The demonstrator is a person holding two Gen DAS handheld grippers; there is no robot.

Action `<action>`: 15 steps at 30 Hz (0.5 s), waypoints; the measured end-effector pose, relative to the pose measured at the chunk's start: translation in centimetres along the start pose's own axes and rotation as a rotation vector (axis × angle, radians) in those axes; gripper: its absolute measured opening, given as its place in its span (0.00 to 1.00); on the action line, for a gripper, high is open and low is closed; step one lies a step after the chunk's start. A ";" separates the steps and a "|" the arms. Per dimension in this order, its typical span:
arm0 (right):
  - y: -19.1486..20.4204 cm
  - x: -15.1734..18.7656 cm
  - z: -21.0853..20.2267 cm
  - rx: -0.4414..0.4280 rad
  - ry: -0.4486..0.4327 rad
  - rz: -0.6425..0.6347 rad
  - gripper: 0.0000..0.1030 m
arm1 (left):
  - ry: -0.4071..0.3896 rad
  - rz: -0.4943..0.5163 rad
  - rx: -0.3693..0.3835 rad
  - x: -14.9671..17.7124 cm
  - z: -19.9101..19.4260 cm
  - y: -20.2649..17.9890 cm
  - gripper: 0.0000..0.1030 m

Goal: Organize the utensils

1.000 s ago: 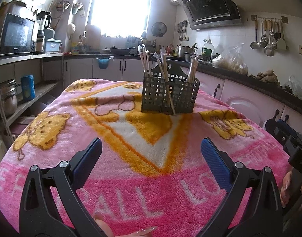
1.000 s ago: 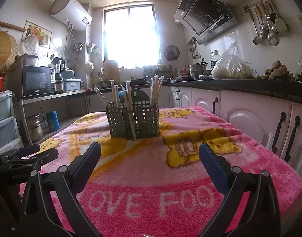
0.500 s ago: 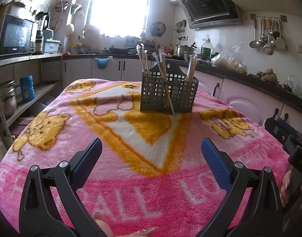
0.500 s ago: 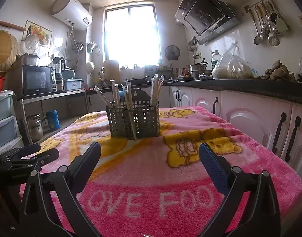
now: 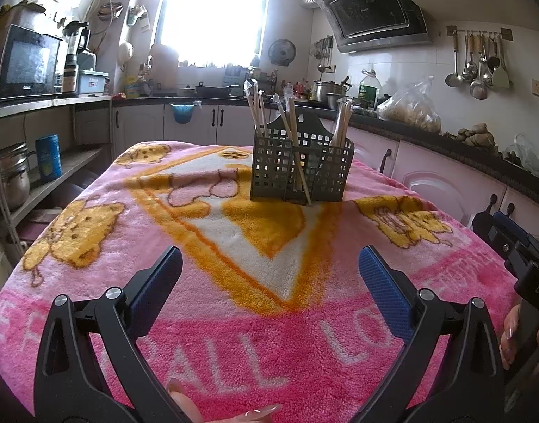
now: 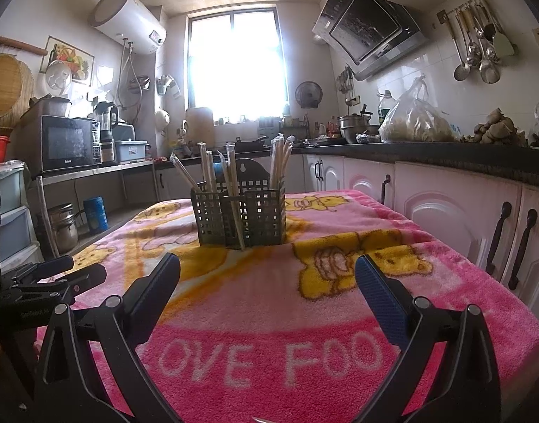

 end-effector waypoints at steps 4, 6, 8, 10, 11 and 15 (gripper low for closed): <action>0.0 0.1 0.0 0.001 0.001 0.000 0.94 | 0.001 0.000 0.000 0.0 0.0 0.0 0.89; 0.0 0.0 0.0 0.000 0.000 0.001 0.94 | 0.001 -0.001 0.001 0.0 0.0 0.0 0.89; 0.0 0.0 0.0 0.000 -0.001 -0.001 0.94 | 0.000 -0.002 -0.001 0.0 0.0 -0.1 0.89; 0.0 0.0 0.0 0.000 0.000 -0.001 0.94 | 0.000 0.000 -0.001 0.0 0.0 0.0 0.89; 0.0 0.0 0.0 0.000 0.000 0.000 0.94 | -0.001 0.000 0.000 0.0 0.0 -0.1 0.89; 0.0 0.0 0.0 0.001 -0.001 0.002 0.94 | 0.000 -0.001 0.001 0.0 0.0 -0.1 0.89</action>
Point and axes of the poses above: each gripper's, at about its wrist camera, not at the fingertips, and z roughly the way its jaws point, y to its left, x to its underside, the point moved 8 cm from there along z, roughly the way its jaws point, and after that the axes turned 13 degrees about x, right-handed, at the moved point
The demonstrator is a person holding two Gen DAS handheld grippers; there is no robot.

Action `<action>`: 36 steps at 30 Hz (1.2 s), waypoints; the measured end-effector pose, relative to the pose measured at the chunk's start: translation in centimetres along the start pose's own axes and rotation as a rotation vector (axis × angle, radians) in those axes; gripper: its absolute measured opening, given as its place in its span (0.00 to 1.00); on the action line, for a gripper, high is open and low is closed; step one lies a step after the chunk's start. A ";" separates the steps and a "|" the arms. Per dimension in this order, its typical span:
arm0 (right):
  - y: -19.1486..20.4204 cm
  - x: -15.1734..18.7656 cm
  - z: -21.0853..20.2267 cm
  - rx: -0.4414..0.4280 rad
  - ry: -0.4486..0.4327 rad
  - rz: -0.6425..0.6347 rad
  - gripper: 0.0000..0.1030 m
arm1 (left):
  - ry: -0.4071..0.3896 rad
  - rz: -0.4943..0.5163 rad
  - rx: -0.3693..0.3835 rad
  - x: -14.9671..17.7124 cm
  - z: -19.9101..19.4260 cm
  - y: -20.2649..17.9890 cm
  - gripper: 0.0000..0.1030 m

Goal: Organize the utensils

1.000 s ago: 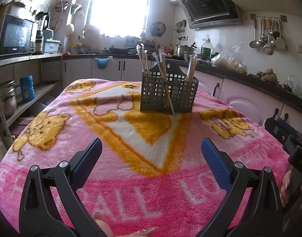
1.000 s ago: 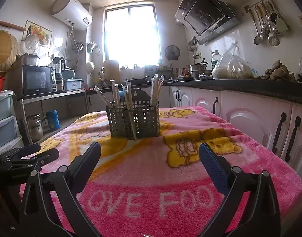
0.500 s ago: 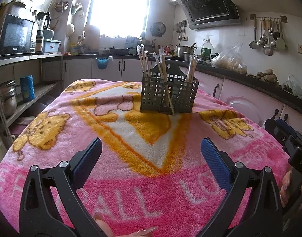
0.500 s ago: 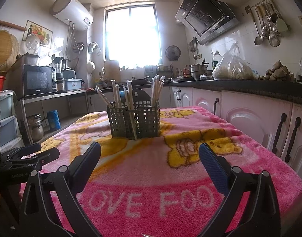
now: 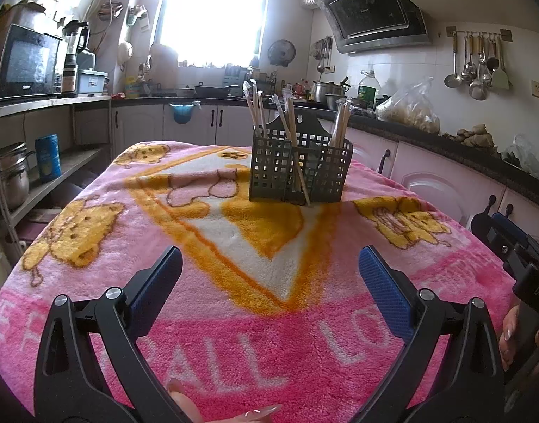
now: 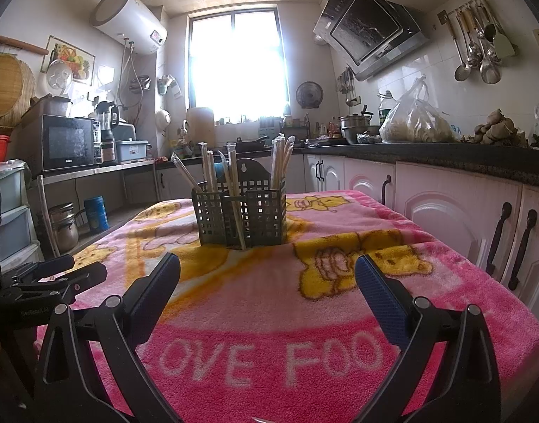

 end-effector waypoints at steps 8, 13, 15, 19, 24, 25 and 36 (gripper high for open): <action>0.0 0.0 0.0 0.000 0.000 -0.001 0.94 | 0.000 0.000 0.000 0.0 0.0 0.0 0.89; 0.1 0.1 0.1 -0.004 0.002 -0.001 0.94 | 0.000 -0.001 -0.001 0.0 0.0 0.0 0.89; 0.1 0.1 0.1 -0.004 0.002 -0.002 0.94 | -0.001 -0.001 0.000 0.0 0.0 0.1 0.89; 0.1 0.1 0.0 -0.003 0.002 -0.001 0.94 | 0.000 -0.001 0.000 0.0 0.0 0.1 0.89; 0.1 0.1 0.0 -0.005 0.002 -0.003 0.94 | 0.003 -0.007 0.010 0.0 0.0 0.0 0.89; 0.1 0.1 0.0 -0.005 0.002 -0.003 0.94 | 0.003 -0.008 0.010 0.0 0.0 0.0 0.89; 0.5 0.3 0.2 -0.009 0.010 -0.015 0.94 | 0.028 -0.032 0.029 0.1 0.3 0.1 0.89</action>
Point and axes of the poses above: each gripper's, at about its wrist camera, not at the fingertips, and z roughly the way its jaws point, y to its left, x to its underside, the point moved 8 cm from there along z, roughly the way its jaws point, and after that the axes turned 13 degrees about x, right-handed, at the moved point
